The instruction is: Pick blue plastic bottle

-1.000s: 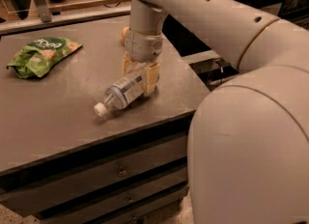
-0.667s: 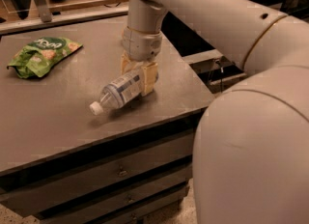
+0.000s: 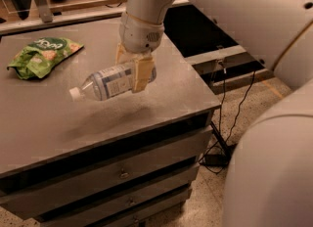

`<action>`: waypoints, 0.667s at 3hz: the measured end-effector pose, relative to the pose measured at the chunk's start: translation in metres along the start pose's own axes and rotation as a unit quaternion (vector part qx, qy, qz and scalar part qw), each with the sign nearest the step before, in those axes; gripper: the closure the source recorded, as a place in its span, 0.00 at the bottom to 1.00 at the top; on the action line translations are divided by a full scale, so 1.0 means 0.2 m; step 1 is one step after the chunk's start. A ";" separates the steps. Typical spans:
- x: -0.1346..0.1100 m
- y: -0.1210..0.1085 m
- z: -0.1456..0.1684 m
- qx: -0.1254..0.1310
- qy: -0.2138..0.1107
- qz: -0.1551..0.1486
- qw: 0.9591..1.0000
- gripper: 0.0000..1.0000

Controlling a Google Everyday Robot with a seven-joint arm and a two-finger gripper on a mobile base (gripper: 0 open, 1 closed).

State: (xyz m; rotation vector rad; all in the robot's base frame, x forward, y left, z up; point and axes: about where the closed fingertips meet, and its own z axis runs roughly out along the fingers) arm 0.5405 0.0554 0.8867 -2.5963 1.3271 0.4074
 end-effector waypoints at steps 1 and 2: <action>-0.05 0.01 -0.02 0.021 -0.012 0.046 0.999 1.00; -0.06 0.01 -0.02 0.027 -0.015 0.064 0.997 1.00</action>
Offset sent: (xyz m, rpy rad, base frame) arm -0.0050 0.0049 0.0054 0.0243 0.0085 -0.0874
